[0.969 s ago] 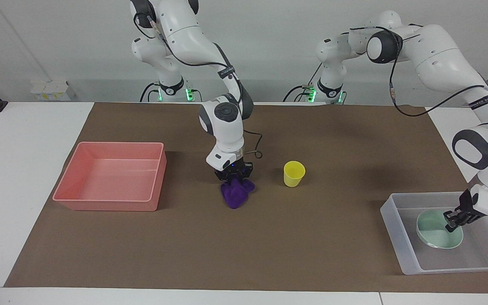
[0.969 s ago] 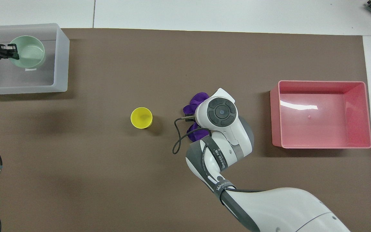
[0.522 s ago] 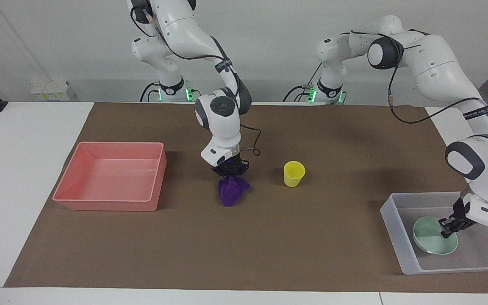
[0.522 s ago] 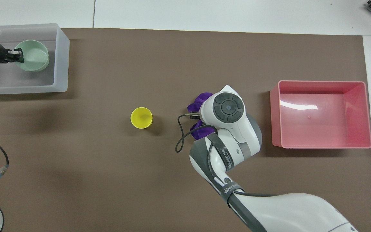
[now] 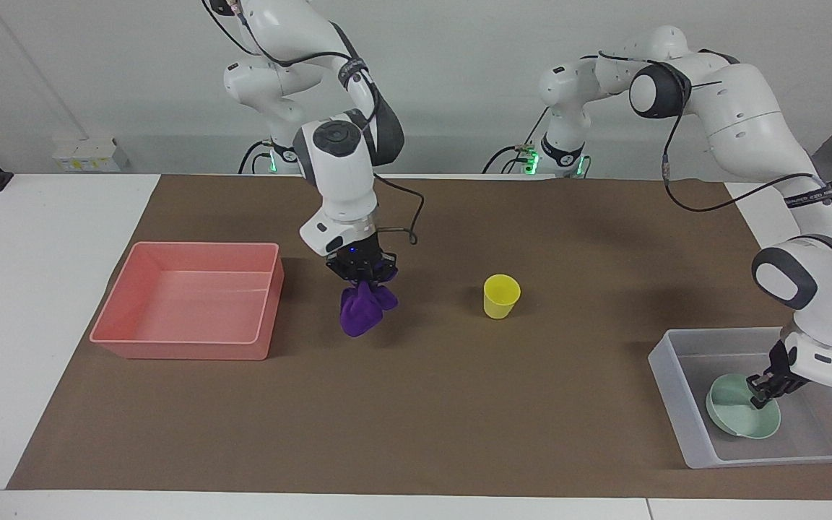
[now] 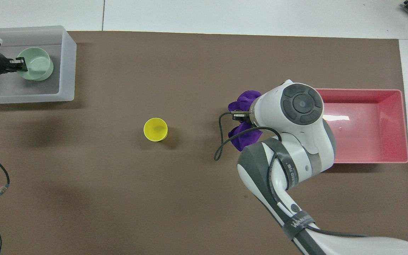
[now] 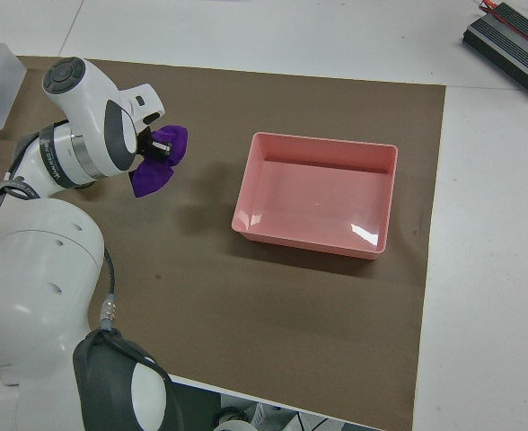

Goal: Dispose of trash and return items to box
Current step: 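Carry the purple cloth with the right gripper into the pink tray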

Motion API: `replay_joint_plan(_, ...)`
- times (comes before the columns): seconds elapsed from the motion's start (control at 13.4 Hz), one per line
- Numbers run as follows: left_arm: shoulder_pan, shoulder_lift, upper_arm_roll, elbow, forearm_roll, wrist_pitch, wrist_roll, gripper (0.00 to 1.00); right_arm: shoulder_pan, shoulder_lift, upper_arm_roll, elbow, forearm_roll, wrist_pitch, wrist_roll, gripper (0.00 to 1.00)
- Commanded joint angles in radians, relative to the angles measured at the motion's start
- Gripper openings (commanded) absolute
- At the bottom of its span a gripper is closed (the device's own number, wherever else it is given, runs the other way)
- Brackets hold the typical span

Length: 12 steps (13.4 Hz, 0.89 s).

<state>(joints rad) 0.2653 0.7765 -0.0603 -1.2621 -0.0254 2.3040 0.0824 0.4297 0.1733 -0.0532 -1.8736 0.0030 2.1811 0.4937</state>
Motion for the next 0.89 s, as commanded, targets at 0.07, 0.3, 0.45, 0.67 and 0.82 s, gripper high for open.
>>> replay_joint_plan(0.07,-0.014,-0.106,0.000,-0.046,0.004,-0.047,0.007,1.00,-0.061,-0.098,0.009,-0.012,-0.012,-0.067,0.006,0.00)
replay_joint_plan(0.3,-0.055,-0.216,-0.001,-0.112,0.002,-0.106,0.017,1.00,-0.133,-0.149,0.009,-0.006,-0.023,-0.121,-0.058,0.00)
replay_joint_plan(0.45,-0.087,-0.328,-0.003,-0.241,0.002,-0.098,0.017,1.00,-0.189,-0.161,0.010,0.002,-0.023,-0.138,-0.134,0.00)
replay_joint_plan(0.67,-0.162,-0.482,-0.003,-0.419,0.001,-0.101,0.007,1.00,-0.276,-0.163,0.012,0.007,-0.021,-0.155,-0.260,0.00)
replay_joint_plan(0.82,-0.217,-0.563,-0.003,-0.529,0.001,-0.101,0.005,1.00,-0.351,-0.161,0.012,-0.002,-0.012,-0.144,-0.381,0.00)
